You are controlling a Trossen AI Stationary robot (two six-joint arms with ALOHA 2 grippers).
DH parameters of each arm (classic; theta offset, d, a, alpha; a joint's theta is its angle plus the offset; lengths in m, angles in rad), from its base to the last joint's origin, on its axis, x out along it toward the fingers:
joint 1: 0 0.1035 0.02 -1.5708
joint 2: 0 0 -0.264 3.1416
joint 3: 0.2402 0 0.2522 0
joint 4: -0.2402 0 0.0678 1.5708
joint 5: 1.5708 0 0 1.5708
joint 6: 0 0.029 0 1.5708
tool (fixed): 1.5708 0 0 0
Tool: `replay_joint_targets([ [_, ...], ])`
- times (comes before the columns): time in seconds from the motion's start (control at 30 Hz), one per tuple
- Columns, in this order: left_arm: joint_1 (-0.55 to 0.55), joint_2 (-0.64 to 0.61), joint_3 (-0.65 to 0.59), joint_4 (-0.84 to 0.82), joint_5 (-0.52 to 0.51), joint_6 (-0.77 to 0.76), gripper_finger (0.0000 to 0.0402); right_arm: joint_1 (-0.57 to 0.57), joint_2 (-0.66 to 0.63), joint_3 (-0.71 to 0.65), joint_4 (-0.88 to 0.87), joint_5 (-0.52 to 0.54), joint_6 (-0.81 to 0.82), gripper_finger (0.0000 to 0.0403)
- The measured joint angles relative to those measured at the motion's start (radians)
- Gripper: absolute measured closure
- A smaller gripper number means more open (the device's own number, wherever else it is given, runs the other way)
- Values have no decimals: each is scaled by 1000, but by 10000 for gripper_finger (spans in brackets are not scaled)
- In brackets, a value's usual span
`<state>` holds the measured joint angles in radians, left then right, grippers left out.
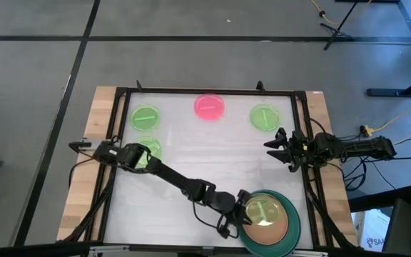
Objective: Stack plastic plates
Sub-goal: Stack the light green plate on top of the brown plate, then stack the light green plate on top of the light green plate
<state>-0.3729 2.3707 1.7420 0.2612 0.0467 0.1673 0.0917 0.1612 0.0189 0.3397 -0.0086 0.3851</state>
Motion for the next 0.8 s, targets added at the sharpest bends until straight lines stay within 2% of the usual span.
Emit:
replay_joint_targets([
  [0.23, -2, 0, 0, 19, 0, -6, 317, 0, 0, 0, 0, 1, 0, 233],
  [0.33, -9, -20, 2, -42, -16, -10, 298, 0, 0, 0, 0, 1, 0, 233],
  [0.5, -23, -127, 25, -262, -134, -27, 291, 0, 0, 0, -1, -1, 0, 233],
  [0.63, -27, -230, 23, -554, -241, -63, 291, 0, 0, 0, -1, -1, 2, 233],
  [0.7, -24, -289, 2, -692, -302, -116, 290, 0, 0, 0, -1, -1, 2, 233],
  [0.8, -25, -411, -79, -807, -398, -198, 290, 0, 0, 0, -2, -1, 2, 233],
])
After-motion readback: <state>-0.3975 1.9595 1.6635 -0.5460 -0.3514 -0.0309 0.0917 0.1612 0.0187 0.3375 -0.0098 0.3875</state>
